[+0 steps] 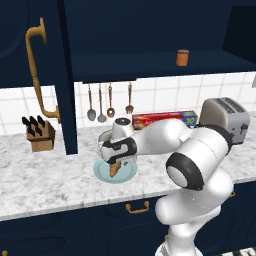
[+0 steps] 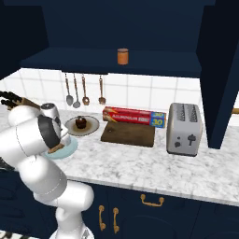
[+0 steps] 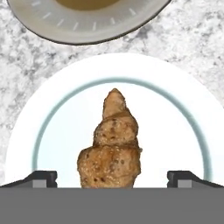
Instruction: From the different types of pastries on the counter, select a croissant and place it on the cutting board. Then retrieve a jar of jam from the cabinet and place it alongside the croissant on the cutting board.
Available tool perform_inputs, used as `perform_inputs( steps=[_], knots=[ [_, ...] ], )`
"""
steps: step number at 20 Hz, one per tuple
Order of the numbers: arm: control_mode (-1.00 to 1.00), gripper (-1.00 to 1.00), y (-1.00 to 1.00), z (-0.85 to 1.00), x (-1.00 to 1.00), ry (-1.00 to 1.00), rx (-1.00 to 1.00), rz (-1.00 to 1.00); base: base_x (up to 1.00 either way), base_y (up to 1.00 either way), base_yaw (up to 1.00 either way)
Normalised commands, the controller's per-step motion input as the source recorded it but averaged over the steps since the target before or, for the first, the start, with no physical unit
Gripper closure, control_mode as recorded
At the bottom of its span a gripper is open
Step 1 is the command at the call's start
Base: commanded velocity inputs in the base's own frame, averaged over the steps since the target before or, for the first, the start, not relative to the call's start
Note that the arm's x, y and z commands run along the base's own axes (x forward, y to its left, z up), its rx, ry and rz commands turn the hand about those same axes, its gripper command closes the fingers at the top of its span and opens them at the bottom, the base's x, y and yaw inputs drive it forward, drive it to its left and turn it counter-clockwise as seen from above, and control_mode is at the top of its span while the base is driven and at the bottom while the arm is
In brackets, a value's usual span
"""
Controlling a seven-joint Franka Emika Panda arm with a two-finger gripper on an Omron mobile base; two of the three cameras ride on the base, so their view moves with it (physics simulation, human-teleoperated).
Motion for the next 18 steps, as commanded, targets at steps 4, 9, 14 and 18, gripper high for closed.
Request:
perform_inputs(
  steps=[4,9,14,18],
  knots=[
    [-1.00,-1.00,0.08,-0.24,0.20,0.02,0.00,-0.03,0.00,0.00,0.00],
    [-1.00,-1.00,0.16,-0.25,0.23,0.08,0.00,-0.01,0.00,0.00,0.00],
    [-1.00,1.00,0.16,-0.21,0.24,0.07,0.00,-0.02,0.00,0.00,0.00],
    [-1.00,1.00,0.00,-0.01,0.13,-0.04,0.00,0.00,0.00,0.00,0.00]
  ],
)
